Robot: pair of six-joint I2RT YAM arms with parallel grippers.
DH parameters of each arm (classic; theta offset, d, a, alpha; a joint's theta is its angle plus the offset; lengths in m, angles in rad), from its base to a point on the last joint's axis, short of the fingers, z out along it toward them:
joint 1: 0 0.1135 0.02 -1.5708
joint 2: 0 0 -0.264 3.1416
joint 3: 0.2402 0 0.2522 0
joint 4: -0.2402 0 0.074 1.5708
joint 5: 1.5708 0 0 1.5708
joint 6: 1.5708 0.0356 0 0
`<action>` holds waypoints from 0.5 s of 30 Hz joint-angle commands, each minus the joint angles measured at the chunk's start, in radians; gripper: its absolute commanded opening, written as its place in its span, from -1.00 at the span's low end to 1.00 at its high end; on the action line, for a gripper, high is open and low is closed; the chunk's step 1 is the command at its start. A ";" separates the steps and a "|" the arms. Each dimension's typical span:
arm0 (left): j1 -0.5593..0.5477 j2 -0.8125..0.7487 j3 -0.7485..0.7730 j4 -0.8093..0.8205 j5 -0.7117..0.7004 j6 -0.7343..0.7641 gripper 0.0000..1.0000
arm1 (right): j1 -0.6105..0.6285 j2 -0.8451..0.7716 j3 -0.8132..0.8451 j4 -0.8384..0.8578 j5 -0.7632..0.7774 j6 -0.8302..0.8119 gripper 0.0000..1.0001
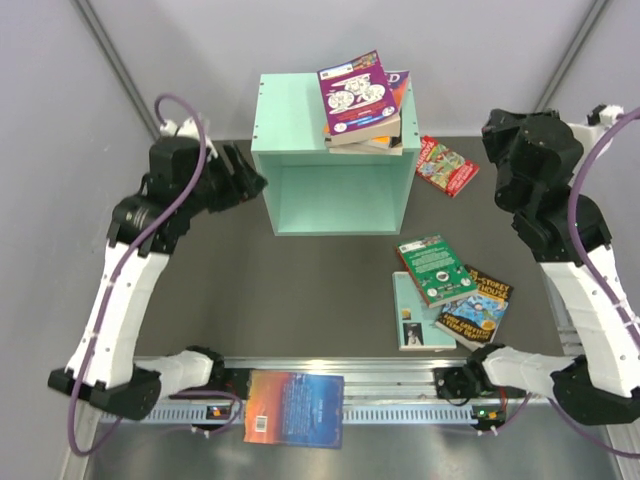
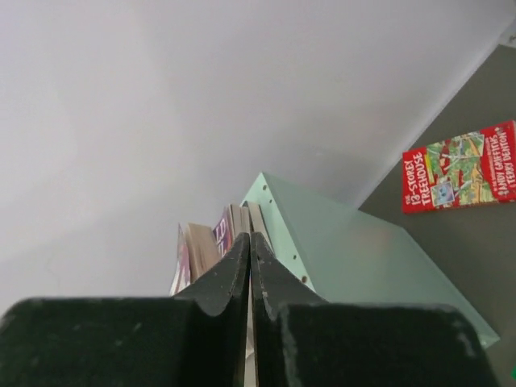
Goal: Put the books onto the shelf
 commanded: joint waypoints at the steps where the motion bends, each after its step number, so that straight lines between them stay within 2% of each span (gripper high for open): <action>1: 0.000 0.179 0.196 0.125 -0.005 0.023 0.37 | -0.078 0.051 -0.003 0.166 -0.177 -0.158 -1.00; 2: 0.000 0.223 0.245 0.136 -0.006 0.022 0.25 | -0.098 0.093 0.015 0.227 -0.235 -0.189 -1.00; 3: 0.000 0.264 0.333 0.150 -0.012 0.020 -0.03 | -0.121 0.129 0.038 0.234 -0.358 -0.222 -1.00; 4: 0.000 0.340 0.374 0.179 -0.012 0.019 -0.52 | -0.159 0.164 0.072 0.232 -0.420 -0.235 -1.00; 5: 0.001 0.382 0.419 0.188 -0.012 0.016 -0.90 | -0.178 0.236 0.134 0.231 -0.477 -0.247 -1.00; 6: 0.001 0.427 0.515 0.196 -0.011 0.014 -1.00 | -0.196 0.273 0.170 0.223 -0.586 -0.259 -1.00; 10: 0.001 0.688 0.769 0.201 -0.061 0.023 -1.00 | -0.268 0.477 0.403 0.053 -0.728 -0.296 -1.00; 11: 0.001 0.724 0.802 0.211 -0.061 0.023 -1.00 | -0.285 0.559 0.499 0.021 -0.752 -0.305 -1.00; 12: 0.004 0.753 0.835 0.228 -0.055 0.016 -1.00 | -0.291 0.595 0.532 0.005 -0.827 -0.322 -1.00; 15: 0.004 0.832 0.835 0.314 -0.026 -0.022 -1.00 | -0.304 0.686 0.583 -0.005 -0.921 -0.327 -1.00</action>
